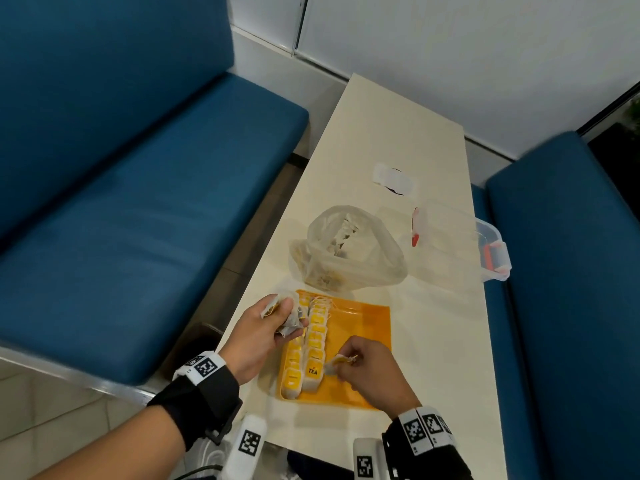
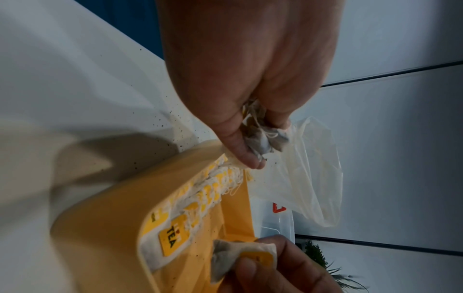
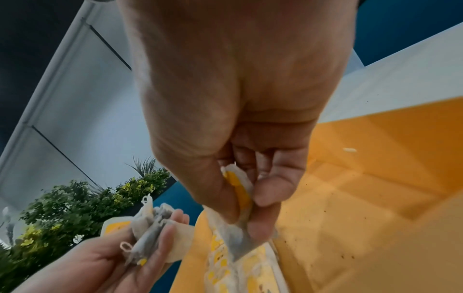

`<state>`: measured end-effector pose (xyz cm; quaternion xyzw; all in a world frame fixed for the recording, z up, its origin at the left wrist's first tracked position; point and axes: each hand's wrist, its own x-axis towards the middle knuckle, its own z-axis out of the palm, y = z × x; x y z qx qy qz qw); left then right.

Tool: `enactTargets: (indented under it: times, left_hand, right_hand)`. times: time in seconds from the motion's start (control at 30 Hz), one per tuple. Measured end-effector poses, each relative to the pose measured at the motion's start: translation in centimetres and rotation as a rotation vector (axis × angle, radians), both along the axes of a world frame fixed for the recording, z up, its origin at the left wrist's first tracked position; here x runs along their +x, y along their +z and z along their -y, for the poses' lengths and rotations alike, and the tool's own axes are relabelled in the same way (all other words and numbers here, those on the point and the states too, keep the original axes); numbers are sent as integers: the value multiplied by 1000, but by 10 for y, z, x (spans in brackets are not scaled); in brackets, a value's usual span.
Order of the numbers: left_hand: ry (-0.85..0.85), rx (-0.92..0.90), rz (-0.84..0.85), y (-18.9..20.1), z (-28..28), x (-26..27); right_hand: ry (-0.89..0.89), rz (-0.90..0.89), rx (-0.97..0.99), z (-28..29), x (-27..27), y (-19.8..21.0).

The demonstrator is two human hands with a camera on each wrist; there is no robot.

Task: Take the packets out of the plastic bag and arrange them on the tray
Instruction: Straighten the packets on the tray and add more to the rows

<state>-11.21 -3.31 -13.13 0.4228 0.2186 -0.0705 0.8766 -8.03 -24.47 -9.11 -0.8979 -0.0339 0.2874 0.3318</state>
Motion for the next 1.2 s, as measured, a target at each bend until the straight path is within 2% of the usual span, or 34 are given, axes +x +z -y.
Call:
enactTargets:
  times: [0.27, 0.5, 0.73, 0.87, 1.2]
  left_hand:
    - [20, 3, -7, 1, 3, -3]
    - [-13, 257, 102, -3, 8, -5]
    - [-133, 502, 160, -8, 13, -12]
    - [-134, 539, 171, -8, 16, -15]
    - [-123, 577, 150, -17, 17, -16]
  right_hand:
    - [159, -67, -129, -17, -11, -21]
    - [160, -74, -184, -25, -15, -35]
    - [48, -44, -141, -28, -18, -43]
    - [26, -20, -170, -25, -19, -43]
    - [134, -64, -168, -22, -15, -43]
